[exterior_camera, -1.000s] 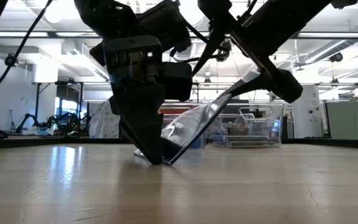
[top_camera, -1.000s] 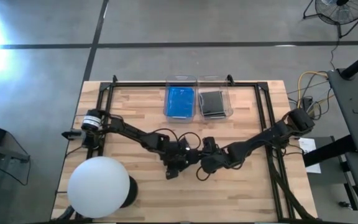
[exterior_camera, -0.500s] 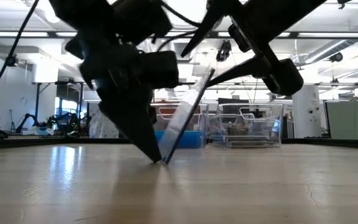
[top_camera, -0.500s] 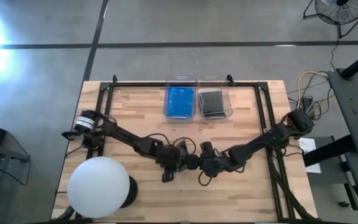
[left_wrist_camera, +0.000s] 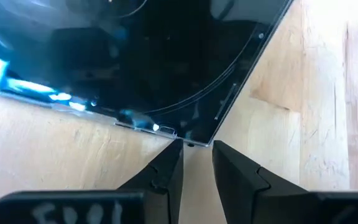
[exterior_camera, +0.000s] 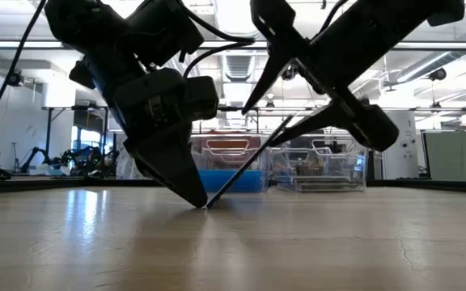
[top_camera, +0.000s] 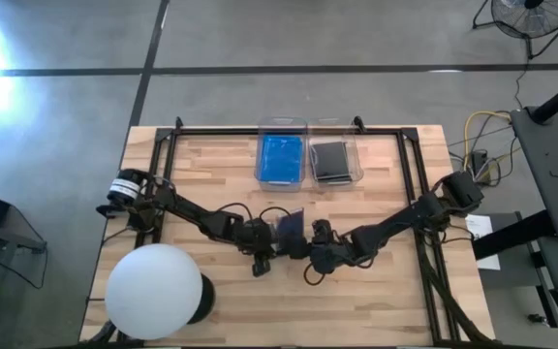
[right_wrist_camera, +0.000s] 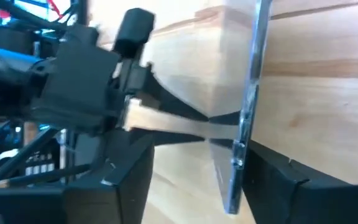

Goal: Pick & place jewel cases by type
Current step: Put the black CD case into the right transparent bin

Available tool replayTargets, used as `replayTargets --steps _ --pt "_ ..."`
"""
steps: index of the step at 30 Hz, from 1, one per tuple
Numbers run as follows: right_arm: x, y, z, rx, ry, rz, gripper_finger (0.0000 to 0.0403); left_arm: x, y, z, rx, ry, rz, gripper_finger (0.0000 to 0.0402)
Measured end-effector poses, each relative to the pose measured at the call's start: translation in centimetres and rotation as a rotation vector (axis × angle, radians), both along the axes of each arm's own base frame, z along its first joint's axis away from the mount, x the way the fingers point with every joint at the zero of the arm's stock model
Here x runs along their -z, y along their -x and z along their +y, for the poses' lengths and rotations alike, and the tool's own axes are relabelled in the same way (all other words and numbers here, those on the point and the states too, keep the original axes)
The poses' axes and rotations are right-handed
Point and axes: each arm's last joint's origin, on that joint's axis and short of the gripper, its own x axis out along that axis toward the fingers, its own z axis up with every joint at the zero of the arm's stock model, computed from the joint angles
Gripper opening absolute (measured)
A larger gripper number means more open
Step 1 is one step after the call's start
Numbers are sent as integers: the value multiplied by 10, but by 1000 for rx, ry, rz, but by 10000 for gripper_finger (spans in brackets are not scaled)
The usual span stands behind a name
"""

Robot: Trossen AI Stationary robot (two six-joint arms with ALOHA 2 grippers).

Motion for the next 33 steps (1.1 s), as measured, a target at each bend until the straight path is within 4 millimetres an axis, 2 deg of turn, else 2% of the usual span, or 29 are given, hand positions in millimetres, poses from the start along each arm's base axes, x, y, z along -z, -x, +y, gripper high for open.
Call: replayTargets --steps 12,19,23,27,33 --pt "7 0 -3 10 50 41 80 1 1 0 -16 13 -6 71" --pt "10 3 -5 8 68 84 20 -13 9 -6 -15 -16 -19 71" --pt "10 6 -3 13 69 101 14 -26 20 -9 -37 -61 -43 71" --pt "3 13 5 1 82 90 16 -27 41 -9 -102 -80 -42 71" --pt "-32 33 15 39 153 -11 16 -30 74 2 -302 5 -63 71"
